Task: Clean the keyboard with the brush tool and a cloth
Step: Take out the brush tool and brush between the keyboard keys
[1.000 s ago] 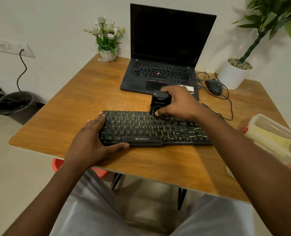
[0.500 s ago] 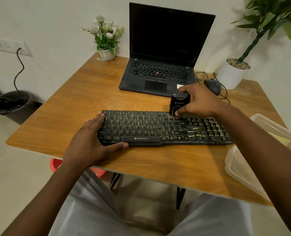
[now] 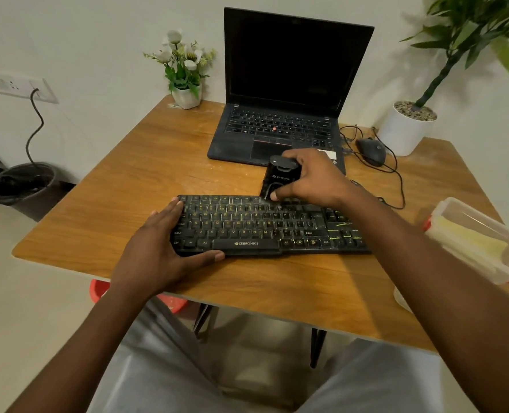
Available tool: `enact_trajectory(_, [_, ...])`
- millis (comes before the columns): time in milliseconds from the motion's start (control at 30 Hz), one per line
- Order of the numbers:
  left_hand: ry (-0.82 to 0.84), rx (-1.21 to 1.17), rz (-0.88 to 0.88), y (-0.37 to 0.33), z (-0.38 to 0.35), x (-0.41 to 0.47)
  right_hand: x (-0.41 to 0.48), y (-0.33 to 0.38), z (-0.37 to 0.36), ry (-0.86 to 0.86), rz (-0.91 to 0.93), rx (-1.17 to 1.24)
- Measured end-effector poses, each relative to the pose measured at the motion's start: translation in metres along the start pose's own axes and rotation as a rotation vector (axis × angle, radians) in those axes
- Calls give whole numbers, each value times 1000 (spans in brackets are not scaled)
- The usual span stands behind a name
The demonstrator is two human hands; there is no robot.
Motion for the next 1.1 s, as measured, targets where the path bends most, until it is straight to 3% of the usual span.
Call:
enact_trajectory(367, [-5, 9, -1, 3, -3, 2, -37, -44, 76, -50, -99, -206])
enact_trajectory(500, [-1, 7, 5, 2, -4, 2, -34, -38, 71, -31, -73, -227])
enact_trajectory(867, [-13, -6, 11, 1, -3, 1, -21, -27, 34, -45, -47, 2])
enact_trajectory(1100, [-16, -2, 0, -1, -2, 2, -36, -43, 68, -74, -72, -143])
Point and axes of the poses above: each hand's wrist, its own x-axis towards the middle knuckle, its own z-axis out of the back of the hand, y = z × x, the point moved 5 cm from there along x, towards the middle knuckle, and after that the axes turned 7 degrees about x, right-handed, at the moved point
